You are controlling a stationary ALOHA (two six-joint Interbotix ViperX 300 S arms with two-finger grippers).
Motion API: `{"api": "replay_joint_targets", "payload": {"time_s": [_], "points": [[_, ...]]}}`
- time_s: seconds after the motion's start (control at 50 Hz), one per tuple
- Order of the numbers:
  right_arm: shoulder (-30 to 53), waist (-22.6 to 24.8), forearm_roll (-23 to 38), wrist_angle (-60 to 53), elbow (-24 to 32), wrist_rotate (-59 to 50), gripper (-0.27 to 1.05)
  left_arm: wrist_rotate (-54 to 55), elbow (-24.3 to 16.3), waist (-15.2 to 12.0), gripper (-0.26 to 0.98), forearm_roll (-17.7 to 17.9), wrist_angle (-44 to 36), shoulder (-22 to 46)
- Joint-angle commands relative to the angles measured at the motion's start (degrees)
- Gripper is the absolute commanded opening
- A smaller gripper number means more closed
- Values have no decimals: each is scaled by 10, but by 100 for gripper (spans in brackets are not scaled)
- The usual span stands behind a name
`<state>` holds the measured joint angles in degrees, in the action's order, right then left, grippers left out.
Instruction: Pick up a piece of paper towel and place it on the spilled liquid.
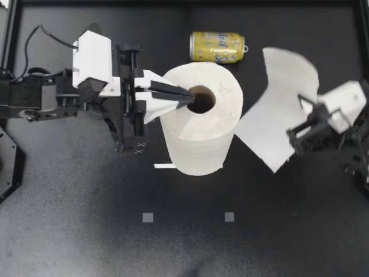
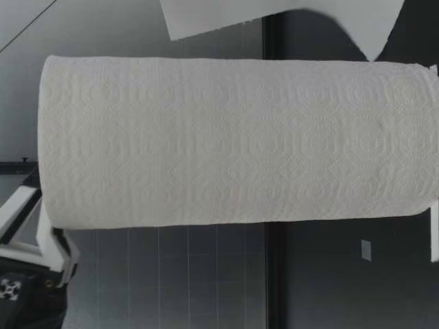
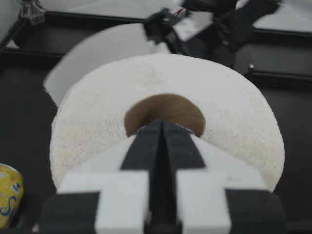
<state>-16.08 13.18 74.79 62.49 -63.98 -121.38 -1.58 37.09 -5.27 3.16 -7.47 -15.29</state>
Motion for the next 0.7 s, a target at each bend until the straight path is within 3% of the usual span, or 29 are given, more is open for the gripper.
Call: {"api": "replay_joint_targets", "payload": {"time_s": [0.0,0.22,0.48,0.68], "points": [[-25,-47,24,-38,-6,9,-12,-1,-6,4,8,-3,-24,-18],[-57,-197,79,-177,-21,74,-12,-2,-3,8,8,-10,-69,-33],[-39,-391,119,-399,4,181,-12,2,23,14,8,-18,-169,-60],[7,-490,116,-516,40,262,-12,5,34,16,8,-18,-174,-74]]}}
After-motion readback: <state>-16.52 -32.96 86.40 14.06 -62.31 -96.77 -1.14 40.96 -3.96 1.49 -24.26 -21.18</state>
